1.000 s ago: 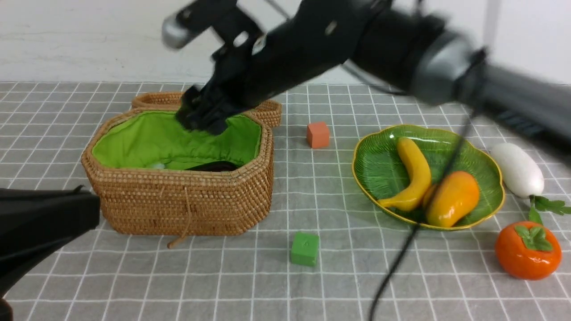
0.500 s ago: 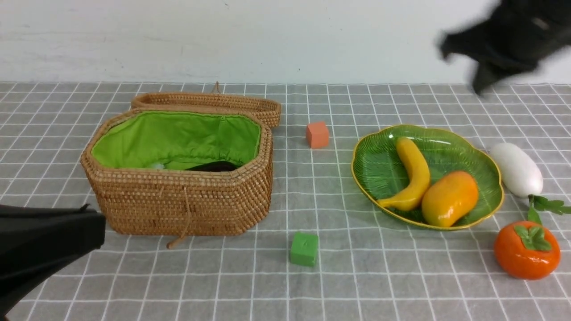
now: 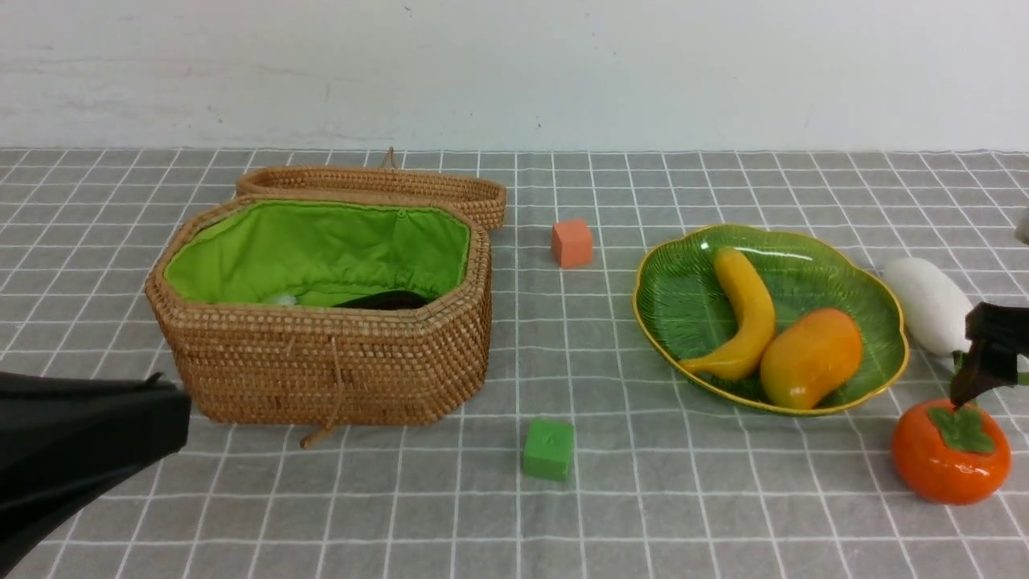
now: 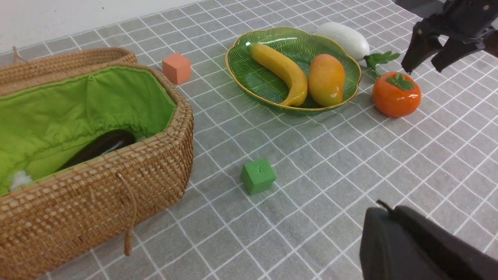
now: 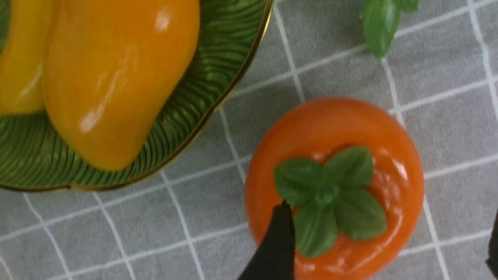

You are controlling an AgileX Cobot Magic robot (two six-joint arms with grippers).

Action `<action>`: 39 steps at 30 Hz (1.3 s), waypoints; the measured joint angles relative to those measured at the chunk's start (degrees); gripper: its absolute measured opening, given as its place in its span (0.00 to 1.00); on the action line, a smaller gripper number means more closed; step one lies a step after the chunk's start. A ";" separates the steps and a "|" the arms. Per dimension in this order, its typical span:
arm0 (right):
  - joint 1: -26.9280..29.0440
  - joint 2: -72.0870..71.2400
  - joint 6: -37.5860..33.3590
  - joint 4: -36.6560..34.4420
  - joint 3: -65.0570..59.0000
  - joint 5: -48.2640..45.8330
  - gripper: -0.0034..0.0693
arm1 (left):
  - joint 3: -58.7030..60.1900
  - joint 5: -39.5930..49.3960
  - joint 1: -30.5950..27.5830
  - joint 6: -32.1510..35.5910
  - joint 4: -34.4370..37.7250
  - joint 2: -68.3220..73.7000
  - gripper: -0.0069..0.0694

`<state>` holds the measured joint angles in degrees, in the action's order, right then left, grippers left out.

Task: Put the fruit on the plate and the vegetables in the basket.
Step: Grab a tomato with your right arm and place it on the plate on the right.

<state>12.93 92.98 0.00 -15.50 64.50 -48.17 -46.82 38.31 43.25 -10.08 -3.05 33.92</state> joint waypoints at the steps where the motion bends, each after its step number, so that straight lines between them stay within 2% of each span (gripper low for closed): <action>1: 1.12 1.10 -2.39 -1.92 0.00 0.49 0.98 | 0.00 0.15 0.00 0.00 0.00 0.00 0.08; 3: 4.41 4.32 -9.41 -9.22 0.00 0.89 0.96 | 0.00 0.77 0.00 0.00 0.00 0.00 0.08; 8: 6.42 9.54 -21.36 -16.66 0.00 1.12 0.95 | 0.00 1.09 0.00 0.00 0.11 0.00 0.08; 16: 5.39 10.83 -26.53 -20.32 0.00 -0.02 0.95 | 0.00 1.75 0.00 0.00 0.29 0.00 0.08; 22: 4.19 11.01 -27.98 -20.37 0.00 -2.38 0.86 | 0.00 1.81 0.00 0.00 0.33 0.00 0.08; 26: 3.30 11.01 -28.69 -20.27 0.00 -2.24 0.73 | 0.00 1.87 0.00 0.00 0.33 0.00 0.09; 30: 3.04 10.69 -28.34 -18.83 0.05 -2.35 0.73 | 0.00 1.92 0.00 0.00 0.33 0.00 0.09; 33: 3.05 8.86 -24.62 -15.25 0.05 -2.98 0.73 | 0.00 1.92 0.00 0.00 0.40 0.00 0.09; 36: 2.77 2.97 -16.25 -11.05 1.40 -4.17 0.73 | 0.00 1.79 0.00 0.00 0.40 0.00 0.09; 39: 0.73 -0.32 -14.99 -11.53 3.82 -1.72 0.73 | 0.00 0.85 0.00 0.00 0.40 0.00 0.09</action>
<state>13.67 92.66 -14.99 -27.03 68.32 -49.89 -46.82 39.16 43.25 -10.08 -2.65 33.92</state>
